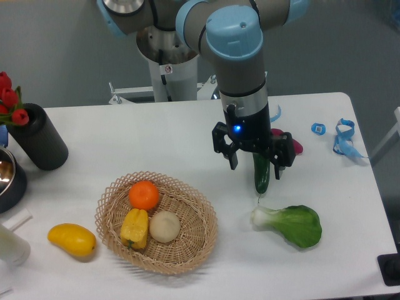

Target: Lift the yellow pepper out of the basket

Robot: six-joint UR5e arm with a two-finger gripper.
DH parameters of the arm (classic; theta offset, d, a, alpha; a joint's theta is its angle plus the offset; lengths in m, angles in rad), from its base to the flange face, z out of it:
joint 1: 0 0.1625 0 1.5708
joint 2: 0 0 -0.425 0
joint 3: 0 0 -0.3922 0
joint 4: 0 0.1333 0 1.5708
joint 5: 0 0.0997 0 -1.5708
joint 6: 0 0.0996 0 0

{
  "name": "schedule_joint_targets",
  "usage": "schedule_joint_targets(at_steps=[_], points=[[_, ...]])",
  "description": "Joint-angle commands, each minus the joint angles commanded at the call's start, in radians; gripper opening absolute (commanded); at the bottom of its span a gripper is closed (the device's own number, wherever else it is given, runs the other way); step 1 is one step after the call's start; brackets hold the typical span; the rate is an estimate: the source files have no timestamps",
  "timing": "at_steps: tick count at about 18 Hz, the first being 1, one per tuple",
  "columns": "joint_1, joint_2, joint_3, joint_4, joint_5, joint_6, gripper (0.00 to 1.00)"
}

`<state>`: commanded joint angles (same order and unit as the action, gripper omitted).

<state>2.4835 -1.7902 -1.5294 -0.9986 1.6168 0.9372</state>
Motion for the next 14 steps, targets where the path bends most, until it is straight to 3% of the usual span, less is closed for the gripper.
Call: schedule_joint_targets(at_steps=[14], points=[[-0.015, -0.009, -0.005, 0.003, -0.061, -0.063, 1.0]])
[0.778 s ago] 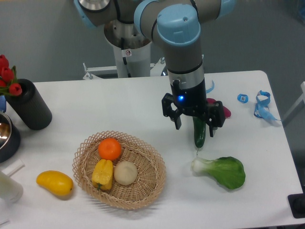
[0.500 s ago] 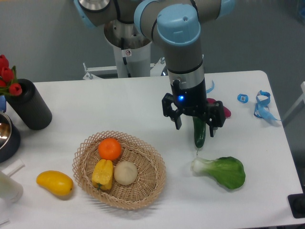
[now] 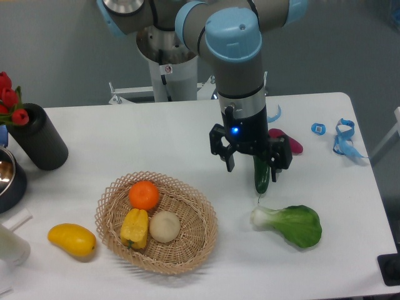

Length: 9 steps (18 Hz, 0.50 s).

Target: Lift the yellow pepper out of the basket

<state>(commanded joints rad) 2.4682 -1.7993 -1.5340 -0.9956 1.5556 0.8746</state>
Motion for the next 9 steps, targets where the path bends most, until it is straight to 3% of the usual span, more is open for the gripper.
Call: schedule_joint_targets(at_steps=[3, 9], points=[[-0.021, -0.003, -0.002, 0.029, -0.025, -0.112, 1.0], [-0.12, -0.02, 0.002, 0.029, -0.026, -0.226, 1.0]])
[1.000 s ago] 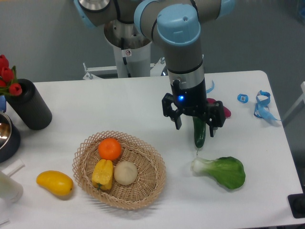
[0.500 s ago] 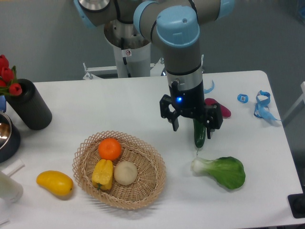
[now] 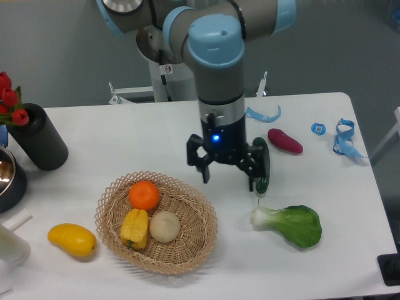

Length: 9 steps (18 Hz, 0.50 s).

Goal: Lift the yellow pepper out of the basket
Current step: 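Move the open gripper over the basket and lower onto the yellow pepper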

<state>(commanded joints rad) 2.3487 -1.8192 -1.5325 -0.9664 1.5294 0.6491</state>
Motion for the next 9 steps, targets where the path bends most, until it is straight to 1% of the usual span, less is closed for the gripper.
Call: schedule_joint_targets(at_steps=[2, 3, 6, 7, 9], points=[[-0.041, -0.015, 0.008, 0.005, 0.0, -0.049, 1.0], [-0.07, -0.035, 0.017, 0.017, 0.0, -0.107, 1.0], [-0.115, -0.084, 0.037, 0.028, 0.008, -0.234, 1.0], [-0.129, -0.1, 0.041, 0.028, 0.008, -0.265, 1.0], [-0.173, -0.132, 0.045, 0.029, 0.006, -0.284, 1.0]])
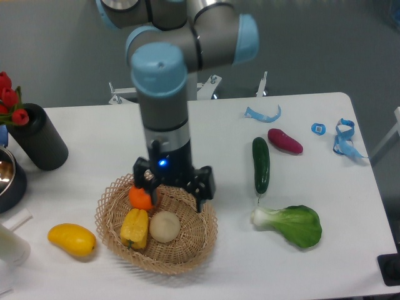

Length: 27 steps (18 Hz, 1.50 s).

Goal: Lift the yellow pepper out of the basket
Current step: 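Move the open gripper over the basket and lower onto the yellow pepper, then close the gripper around the yellow bell pepper in the basket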

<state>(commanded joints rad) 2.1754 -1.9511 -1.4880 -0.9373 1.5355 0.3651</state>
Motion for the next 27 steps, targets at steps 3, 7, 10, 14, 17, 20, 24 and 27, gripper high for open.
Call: schedule_joint_targets(at_steps=[3, 7, 10, 14, 17, 20, 24, 27], points=[[-0.02, -0.022, -0.006, 0.003, -0.006, -0.012, 1.0], [-0.031, -0.048, -0.028, 0.006, -0.003, -0.012, 1.0], [-0.034, -0.066, -0.038, 0.012, 0.002, 0.008, 1.0], [-0.043, -0.088, -0.054, 0.012, 0.006, 0.099, 1.0], [-0.048, -0.112, -0.057, 0.015, 0.006, 0.132, 1.0], [-0.054, -0.134, -0.1, 0.115, 0.008, 0.13, 1.0], [-0.055, -0.135, -0.124, 0.146, 0.008, 0.133, 1.0], [-0.057, -0.138, -0.127, 0.144, 0.009, 0.138, 1.0]])
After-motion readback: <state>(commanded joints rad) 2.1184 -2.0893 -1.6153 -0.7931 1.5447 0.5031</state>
